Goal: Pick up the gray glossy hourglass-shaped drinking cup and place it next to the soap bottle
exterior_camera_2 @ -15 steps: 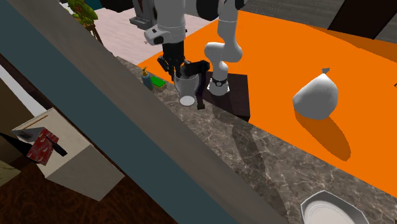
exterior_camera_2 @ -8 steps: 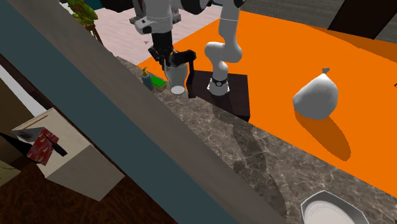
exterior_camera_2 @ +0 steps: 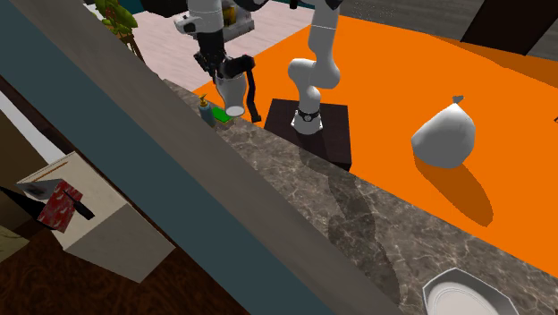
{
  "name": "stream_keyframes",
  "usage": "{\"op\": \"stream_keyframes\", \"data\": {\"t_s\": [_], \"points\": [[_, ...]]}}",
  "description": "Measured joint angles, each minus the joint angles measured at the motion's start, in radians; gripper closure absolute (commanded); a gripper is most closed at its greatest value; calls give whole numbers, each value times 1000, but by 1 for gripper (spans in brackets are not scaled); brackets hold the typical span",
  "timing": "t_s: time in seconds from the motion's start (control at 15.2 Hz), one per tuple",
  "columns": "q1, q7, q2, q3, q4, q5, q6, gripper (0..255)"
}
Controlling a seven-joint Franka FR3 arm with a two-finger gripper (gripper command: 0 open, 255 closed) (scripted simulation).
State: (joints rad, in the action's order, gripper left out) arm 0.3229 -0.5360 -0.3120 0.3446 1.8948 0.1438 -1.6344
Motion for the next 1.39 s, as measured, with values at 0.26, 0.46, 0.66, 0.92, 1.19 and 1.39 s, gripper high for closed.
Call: {"op": "stream_keyframes", "data": {"t_s": [0.26,0.46,0.66,0.92,1.19,1.39], "points": [[29,-78,-6,54,16,15,-19,255],[35,-87,-14,64,54,21,-50,255],[36,-83,-20,65,97,25,-87,255],[39,-80,-23,70,155,29,-141,255],[41,-77,-26,74,208,33,-192,255],[42,-75,-22,78,247,35,-234,255]]}}
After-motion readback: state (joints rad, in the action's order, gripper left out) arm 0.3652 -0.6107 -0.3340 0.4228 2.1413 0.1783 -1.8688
